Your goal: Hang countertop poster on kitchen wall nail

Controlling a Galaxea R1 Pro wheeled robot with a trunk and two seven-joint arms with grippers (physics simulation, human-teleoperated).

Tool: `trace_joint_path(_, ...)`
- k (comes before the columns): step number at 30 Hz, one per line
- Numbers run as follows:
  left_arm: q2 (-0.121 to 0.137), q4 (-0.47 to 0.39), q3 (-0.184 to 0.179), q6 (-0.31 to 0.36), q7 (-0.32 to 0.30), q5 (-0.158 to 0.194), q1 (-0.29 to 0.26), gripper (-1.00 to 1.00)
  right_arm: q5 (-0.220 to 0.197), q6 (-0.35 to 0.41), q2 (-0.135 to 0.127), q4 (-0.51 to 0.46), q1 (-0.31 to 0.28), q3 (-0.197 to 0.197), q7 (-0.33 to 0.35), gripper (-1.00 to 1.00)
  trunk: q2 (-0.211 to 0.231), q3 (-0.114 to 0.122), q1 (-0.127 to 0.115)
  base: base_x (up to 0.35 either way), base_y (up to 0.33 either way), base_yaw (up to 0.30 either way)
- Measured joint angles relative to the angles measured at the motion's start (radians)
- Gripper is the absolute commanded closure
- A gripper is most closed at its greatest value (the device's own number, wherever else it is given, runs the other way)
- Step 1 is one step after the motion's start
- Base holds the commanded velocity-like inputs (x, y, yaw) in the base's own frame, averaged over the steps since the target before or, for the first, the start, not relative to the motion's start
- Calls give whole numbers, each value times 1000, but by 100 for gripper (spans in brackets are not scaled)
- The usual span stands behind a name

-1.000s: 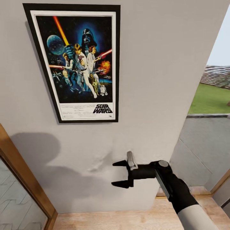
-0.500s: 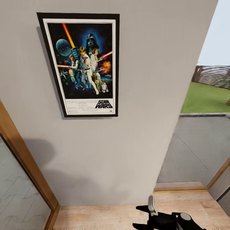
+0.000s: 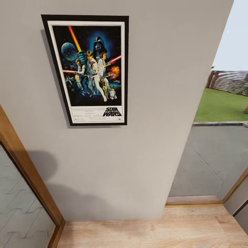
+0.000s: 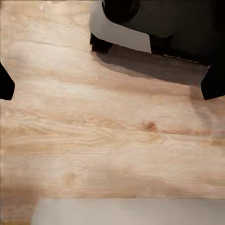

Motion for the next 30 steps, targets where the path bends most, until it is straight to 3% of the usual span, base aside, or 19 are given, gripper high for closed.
trace_joint_path(2, 0, 1, 0, 0, 0, -1, 0, -100, -1, 1, 19, 14, 0, -1, -112, -100, 0, 0, 0, 0, 0, 0)
trace_joint_path(3, -1, 2, 0, 0, 0, -1, 0, -100, -1, 1, 37, 21, 0, -1, -203, -100, 0, 0, 0, 0, 0, 0)
trace_joint_path(4, -1, 4, -2, 0, 1, -1, 0, -100, 0, 2, 74, 28, 1, 0, -363, -100, 0, 0, 0, 0, 0, 0)
trace_joint_path(6, -1, 3, -2, 0, 2, -1, 0, -100, 0, 2, 98, 30, 2, -1, -408, -100, 0, 0, 0, 0, 0, 0)
trace_joint_path(13, -1, 4, -2, 0, 2, -1, 1, -100, 3, 3, 116, 29, 12, -1, -432, -100, 0, 0, 0, 0, 0, 0)
trace_joint_path(30, -1, 5, -2, -4, 2, -1, 1, -100, 3, 2, 118, 29, 86, -1, -436, -100, 0, 0, 0, 0, 0, 0)
